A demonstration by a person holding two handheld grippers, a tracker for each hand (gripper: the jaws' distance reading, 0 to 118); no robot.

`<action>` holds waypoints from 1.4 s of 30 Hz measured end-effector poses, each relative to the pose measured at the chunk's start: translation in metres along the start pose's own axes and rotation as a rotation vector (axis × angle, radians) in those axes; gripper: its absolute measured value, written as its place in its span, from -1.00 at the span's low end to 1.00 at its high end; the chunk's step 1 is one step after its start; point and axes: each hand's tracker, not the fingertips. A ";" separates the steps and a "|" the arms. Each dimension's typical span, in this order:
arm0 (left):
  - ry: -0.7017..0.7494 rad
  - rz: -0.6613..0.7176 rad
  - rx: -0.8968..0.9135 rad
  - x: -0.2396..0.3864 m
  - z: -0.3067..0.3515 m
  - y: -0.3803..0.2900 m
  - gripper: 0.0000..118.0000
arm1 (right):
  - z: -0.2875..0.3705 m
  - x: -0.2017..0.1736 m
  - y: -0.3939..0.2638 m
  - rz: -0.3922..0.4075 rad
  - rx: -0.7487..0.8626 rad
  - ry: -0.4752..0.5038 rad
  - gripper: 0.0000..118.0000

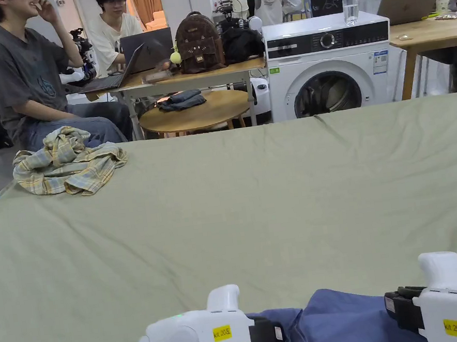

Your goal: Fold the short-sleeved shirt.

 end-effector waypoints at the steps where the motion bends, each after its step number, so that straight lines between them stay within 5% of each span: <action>1: -0.048 0.008 0.046 -0.004 0.016 0.003 -0.66 | -0.001 0.001 0.000 -0.005 -0.005 0.003 -1.00; 3: -0.146 0.067 0.142 -0.019 0.053 0.013 -0.54 | -0.001 0.005 0.000 -0.021 -0.007 0.014 -1.00; 4: -0.168 0.102 0.170 -0.032 0.073 0.017 -0.15 | 0.000 0.007 0.001 -0.025 -0.007 0.018 -1.00; 6: -0.173 0.195 0.184 -0.063 0.107 0.019 -0.11 | 0.000 0.008 0.001 -0.038 0.002 0.005 -1.00; 7: -0.156 0.226 0.193 -0.080 0.121 0.019 0.08 | -0.001 0.009 0.002 -0.044 -0.001 0.008 -1.00; 11: 0.007 0.314 0.124 -0.136 0.139 0.008 0.08 | -0.001 0.007 0.002 -0.038 -0.003 0.018 -1.00; 18: -0.310 0.575 0.115 -0.161 0.068 -0.031 0.05 | -0.004 0.004 0.005 -0.062 -0.007 0.031 -1.00; 20: -0.364 0.612 0.150 -0.153 0.055 -0.031 -0.27 | -0.002 0.002 0.006 -0.040 -0.010 0.017 -1.00; 21: -0.323 0.587 0.142 -0.148 0.052 -0.028 -0.65 | 0.000 0.001 0.007 -0.035 -0.009 0.011 -1.00; 22: -0.273 0.540 0.130 -0.143 0.049 -0.026 -0.77 | 0.002 0.001 0.007 -0.034 -0.008 0.009 -1.00; 30: -0.218 0.516 0.304 -0.144 0.133 -0.013 -0.82 | 0.005 0.015 0.013 -0.072 0.017 0.021 -1.00; 35: -0.027 0.245 0.275 -0.090 0.186 0.015 -0.82 | 0.006 0.014 0.011 -0.052 0.017 0.021 -1.00; 42: -0.019 -0.093 0.119 0.045 0.083 0.031 -0.82 | 0.013 0.018 0.007 -0.074 0.028 0.028 -1.00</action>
